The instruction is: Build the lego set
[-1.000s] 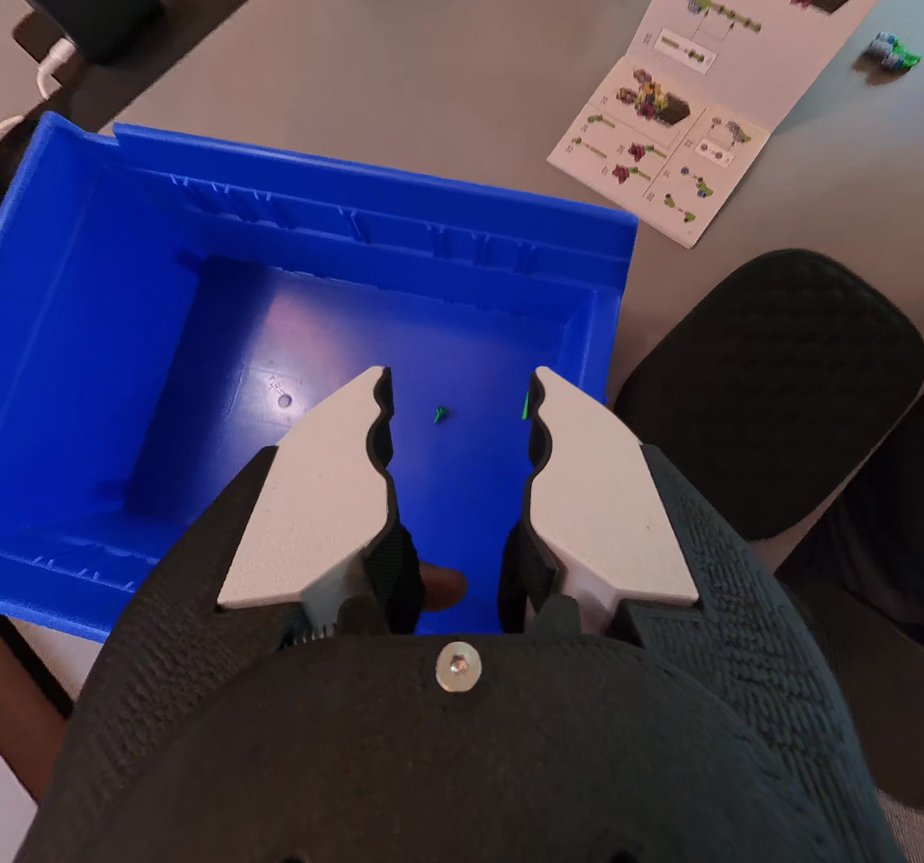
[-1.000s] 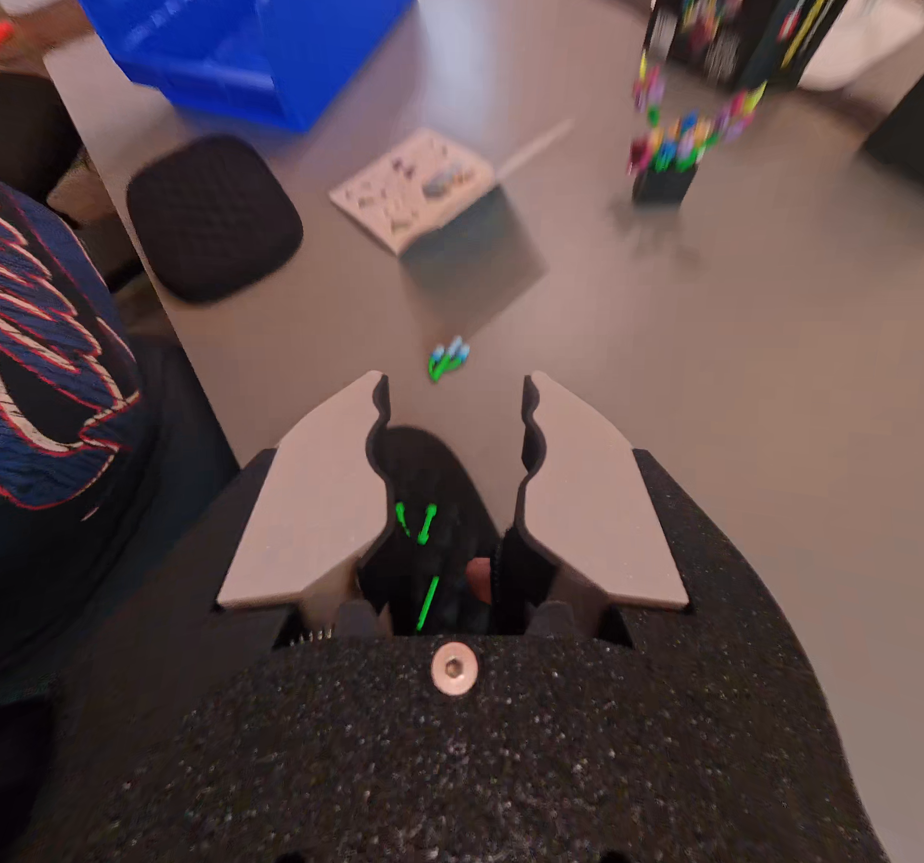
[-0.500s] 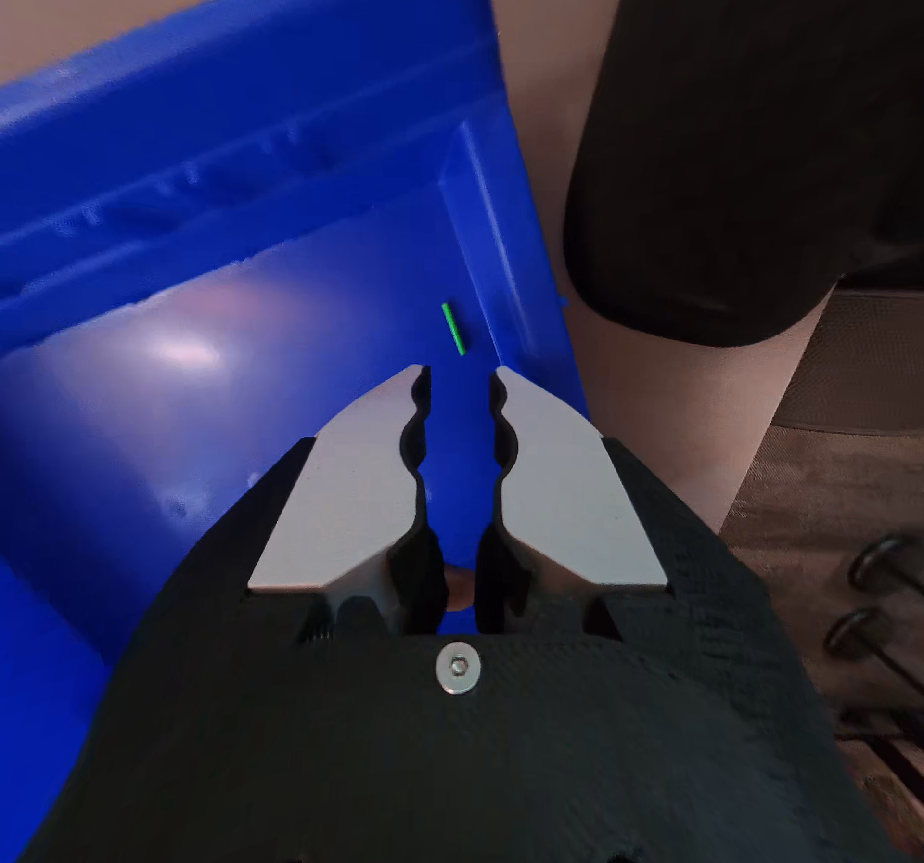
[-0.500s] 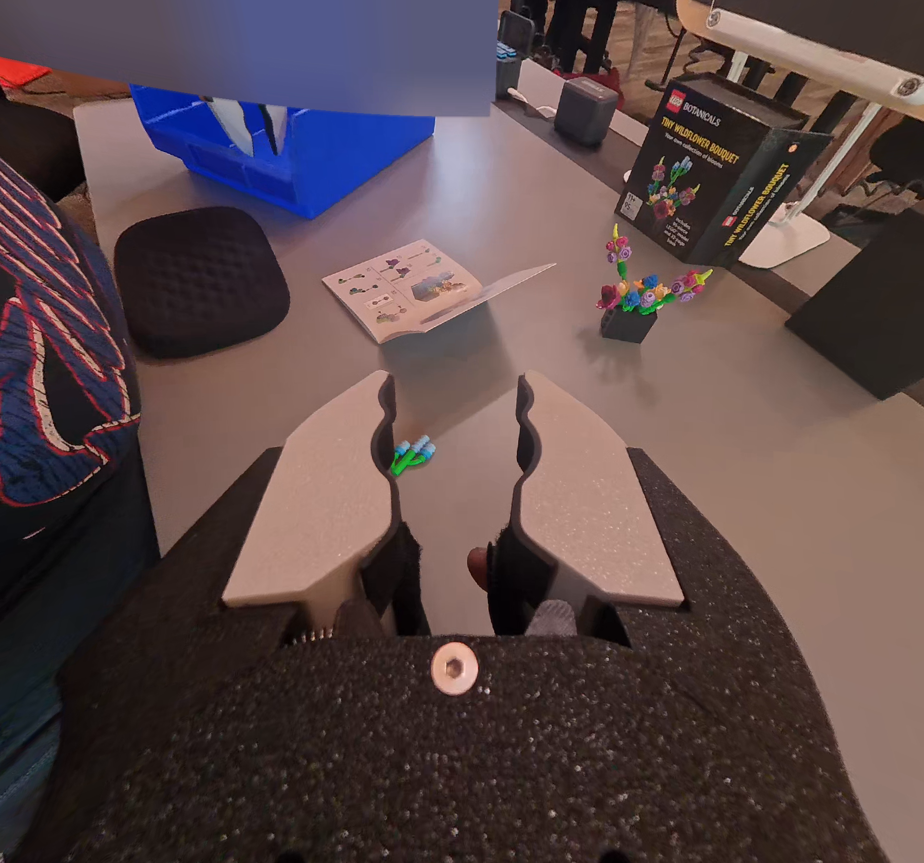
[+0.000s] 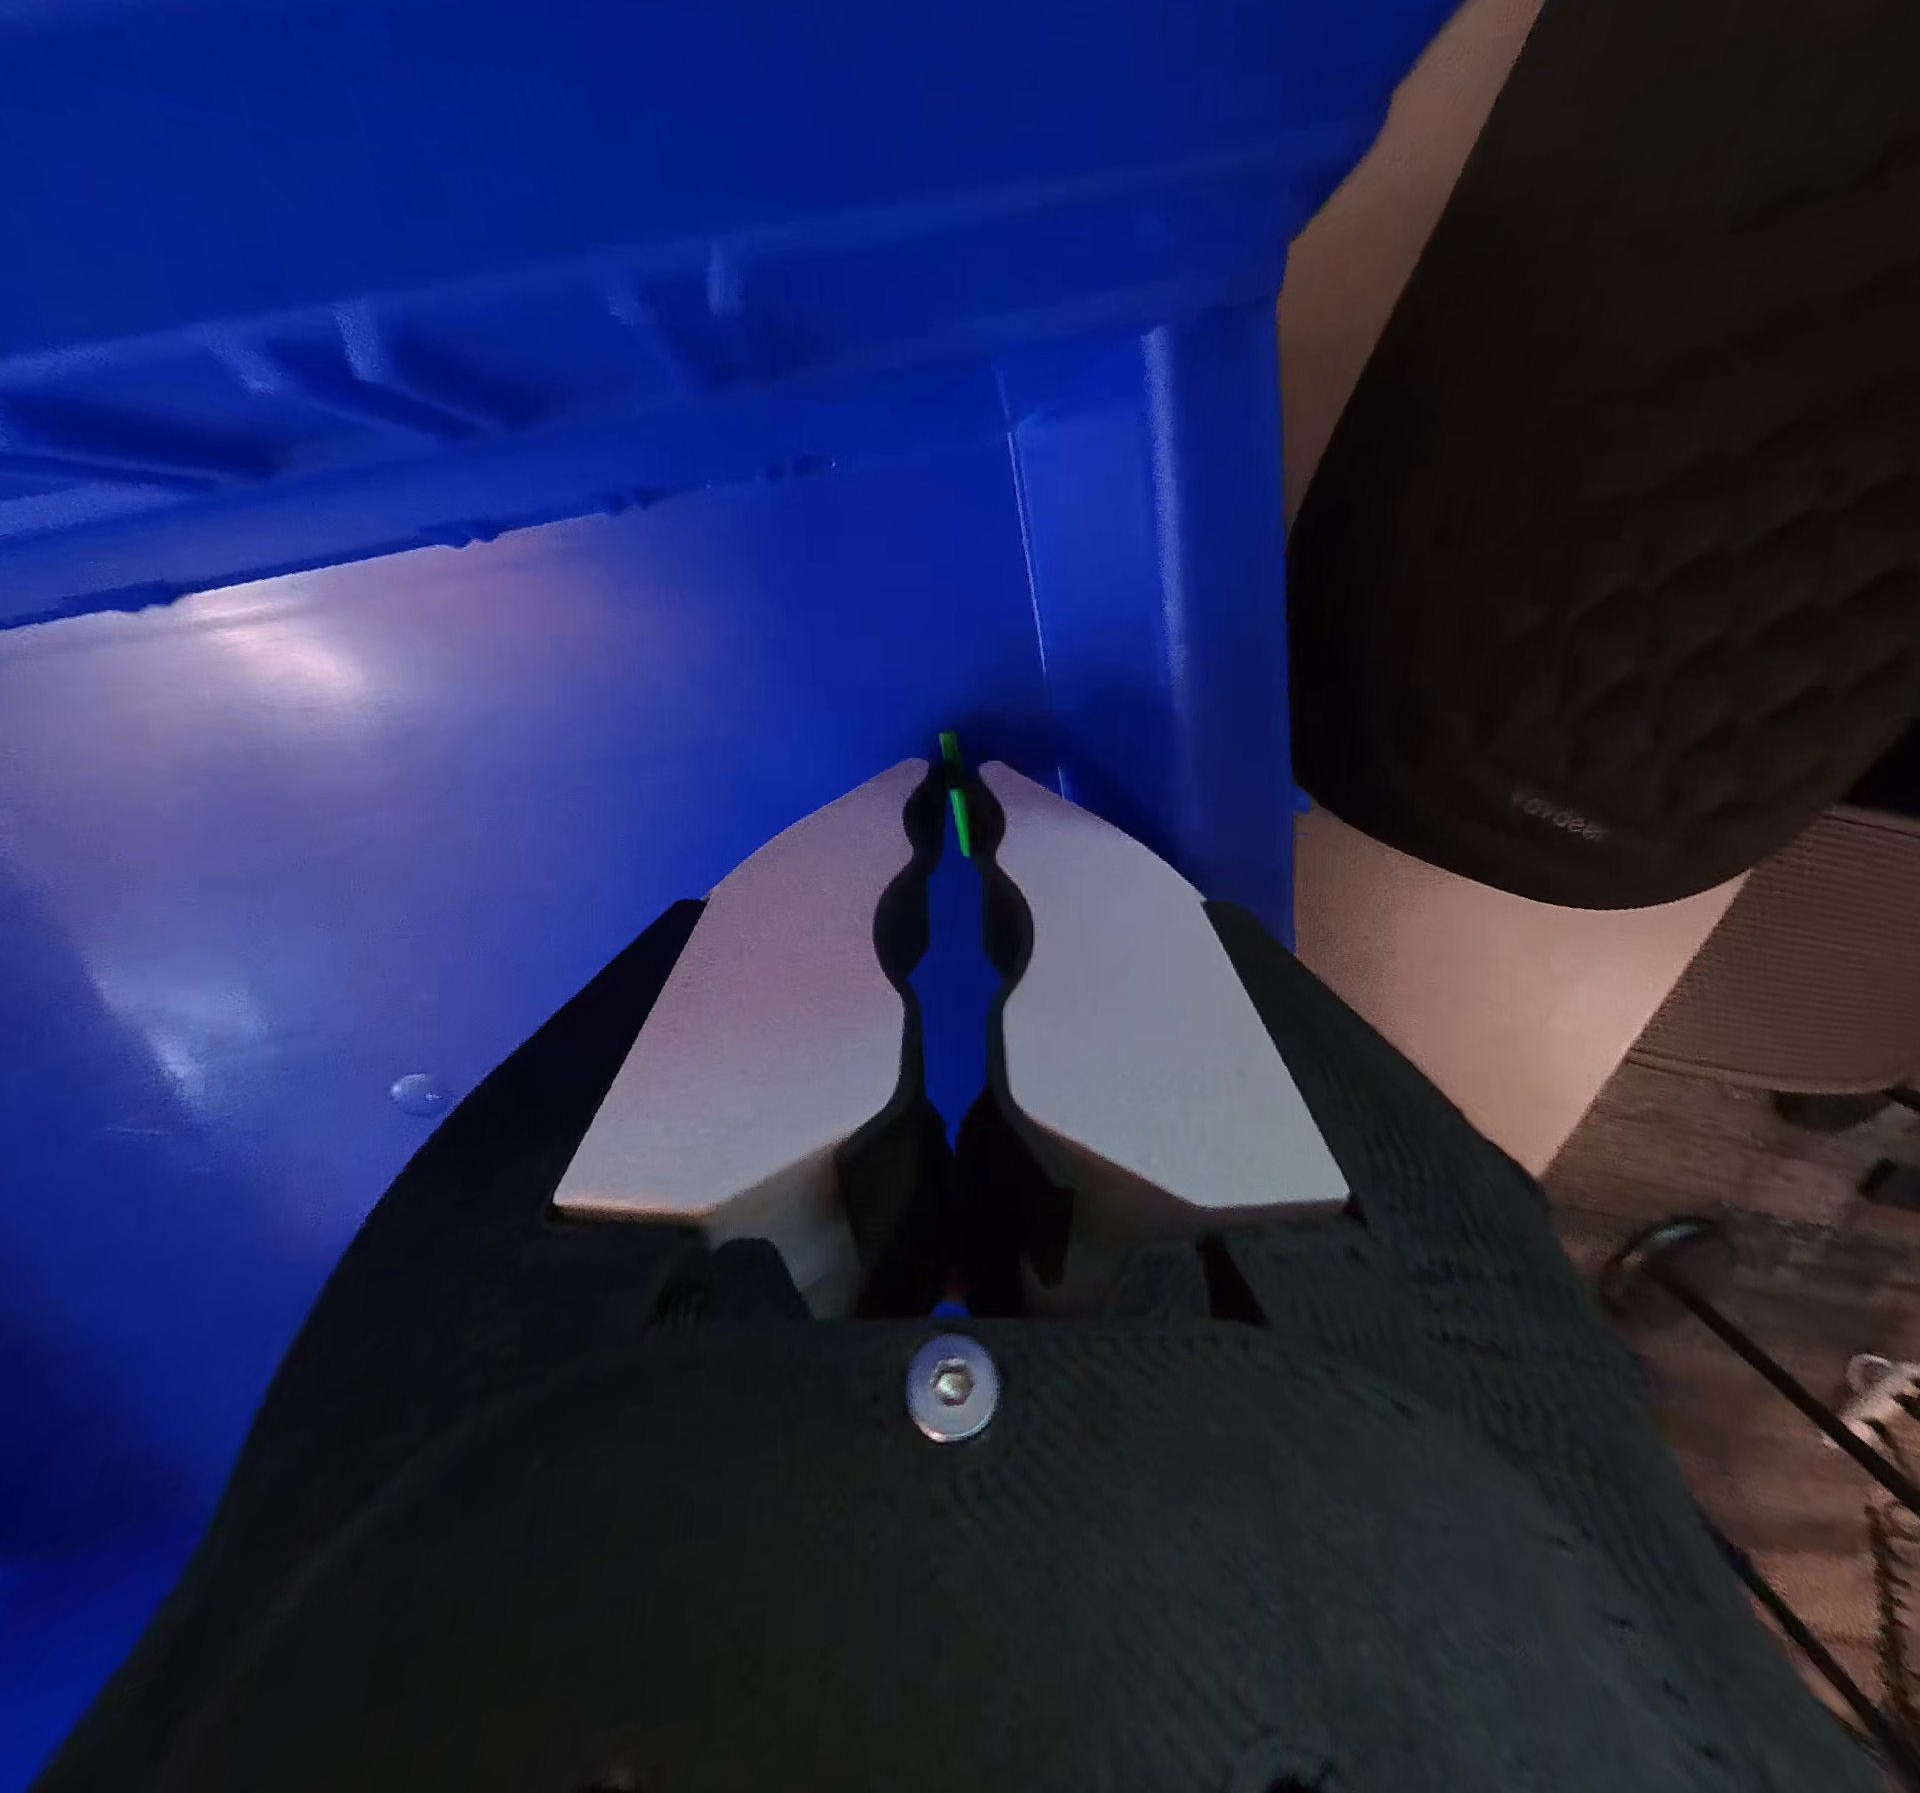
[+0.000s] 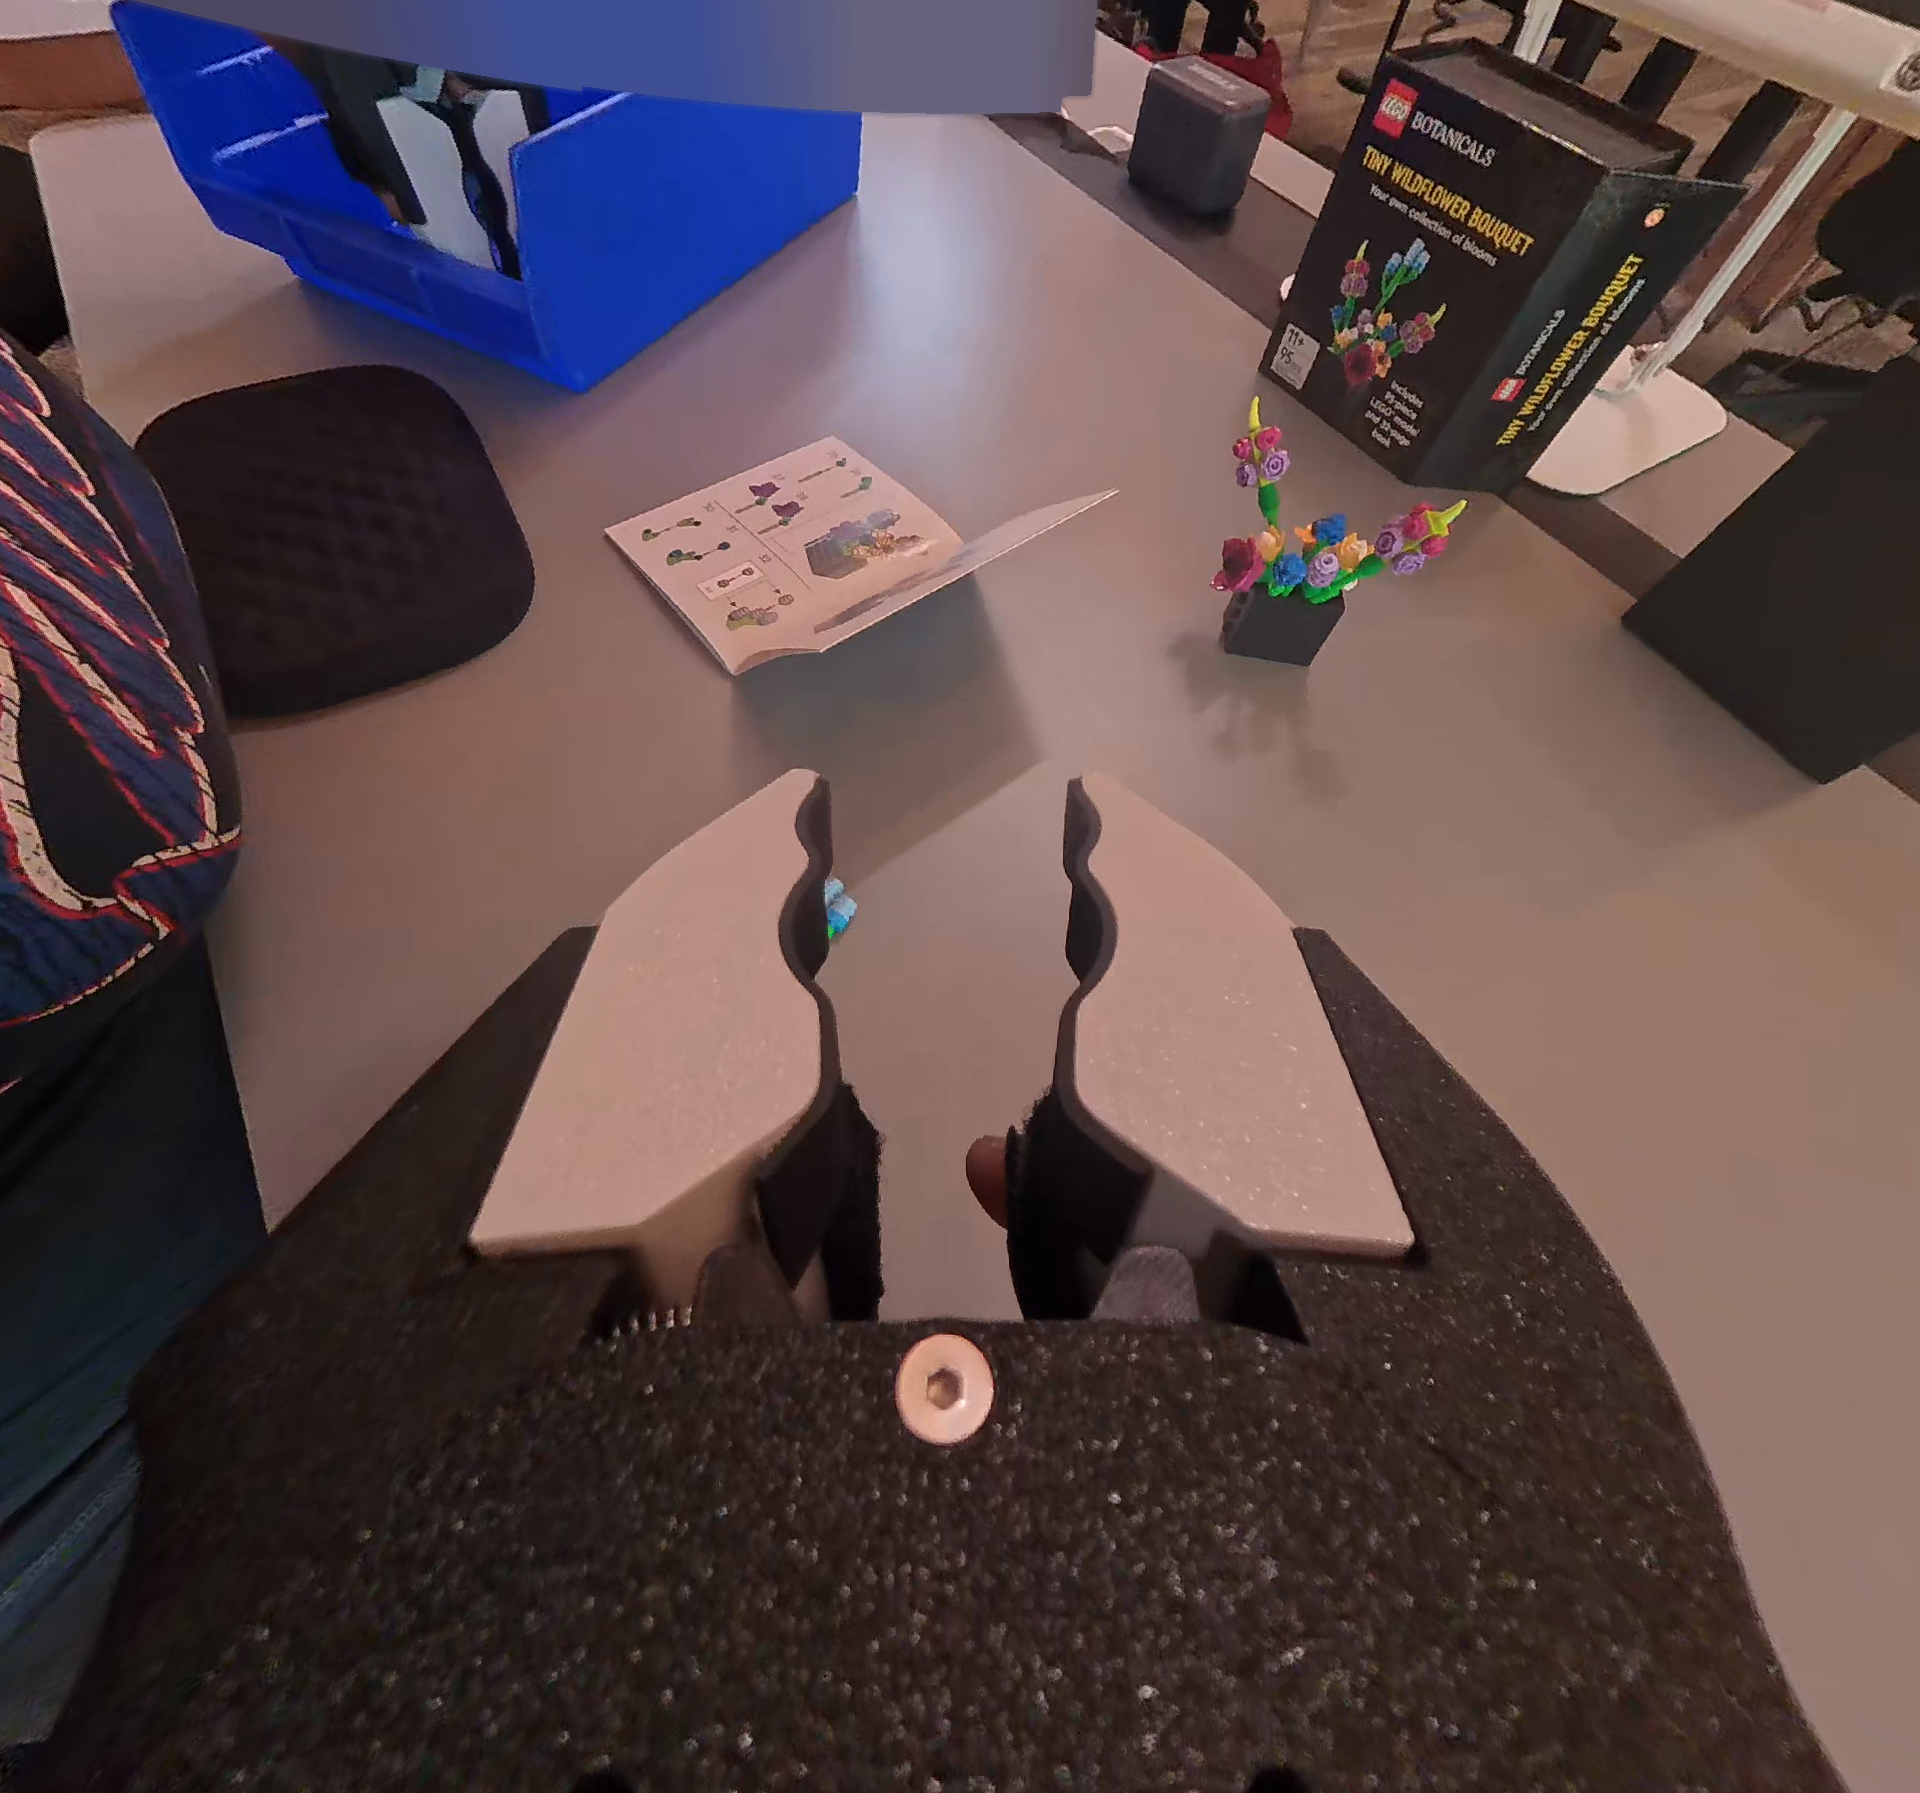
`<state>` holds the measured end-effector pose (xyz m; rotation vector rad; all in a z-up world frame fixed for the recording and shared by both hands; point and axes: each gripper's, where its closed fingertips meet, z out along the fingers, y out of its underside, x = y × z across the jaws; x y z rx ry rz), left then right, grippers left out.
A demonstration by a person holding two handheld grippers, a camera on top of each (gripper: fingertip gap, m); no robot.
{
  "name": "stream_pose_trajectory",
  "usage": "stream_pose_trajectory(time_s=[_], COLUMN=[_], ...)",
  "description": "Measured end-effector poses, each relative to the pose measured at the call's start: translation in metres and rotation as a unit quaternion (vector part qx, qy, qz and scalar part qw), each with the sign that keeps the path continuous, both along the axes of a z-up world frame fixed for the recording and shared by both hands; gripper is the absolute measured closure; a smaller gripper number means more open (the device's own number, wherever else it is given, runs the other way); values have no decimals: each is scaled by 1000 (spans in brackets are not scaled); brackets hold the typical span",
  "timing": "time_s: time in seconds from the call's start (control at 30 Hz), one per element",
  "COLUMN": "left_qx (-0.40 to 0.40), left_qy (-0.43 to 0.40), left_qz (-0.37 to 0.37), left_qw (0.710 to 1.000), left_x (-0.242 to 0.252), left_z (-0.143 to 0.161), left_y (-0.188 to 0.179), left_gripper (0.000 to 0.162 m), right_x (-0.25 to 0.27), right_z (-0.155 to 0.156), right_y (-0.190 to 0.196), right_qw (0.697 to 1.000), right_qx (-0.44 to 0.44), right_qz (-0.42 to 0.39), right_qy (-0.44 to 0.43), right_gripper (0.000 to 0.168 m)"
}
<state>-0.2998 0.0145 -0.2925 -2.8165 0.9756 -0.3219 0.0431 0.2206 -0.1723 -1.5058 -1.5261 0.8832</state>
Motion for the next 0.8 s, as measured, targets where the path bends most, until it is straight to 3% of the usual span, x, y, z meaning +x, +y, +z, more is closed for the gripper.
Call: stream_pose_trajectory(time_s=[0.1, 0.27, 0.37, 0.47, 0.63, 0.7, 0.8], left_qx=[15, 73, 173, 305, 470, 484, 446], left_qy=[26, 59, 39, 4, -170, -289, -444], left_qz=[7, 81, 140, 170, 186, 180, 170], left_qw=[1000, 992, 974, 937, 846, 806, 758], left_x=[-2, -21, -26, -20, 40, 80, 139], left_z=[0, 10, 46, 95, 176, 196, 203], left_y=[1, 12, 30, 45, 53, 52, 52], left_gripper=[159, 159, 159, 159, 159, 160, 160], right_x=[-2, -3, -2, -4, -15, -23, -41], right_z=[0, -7, -7, -4, 3, 7, 19], right_y=[-2, -10, -17, -24, -48, -60, -77], right_qw=[1000, 1000, 1000, 999, 996, 994, 987], right_qx=[2, -6, 2, 3, -1, 9, 42], right_qz=[7, 20, 27, 34, 68, 91, 118], right_qy=[9, 8, 11, 25, 52, 67, 103], right_gripper=[126, 129, 132, 133, 133, 132, 128])
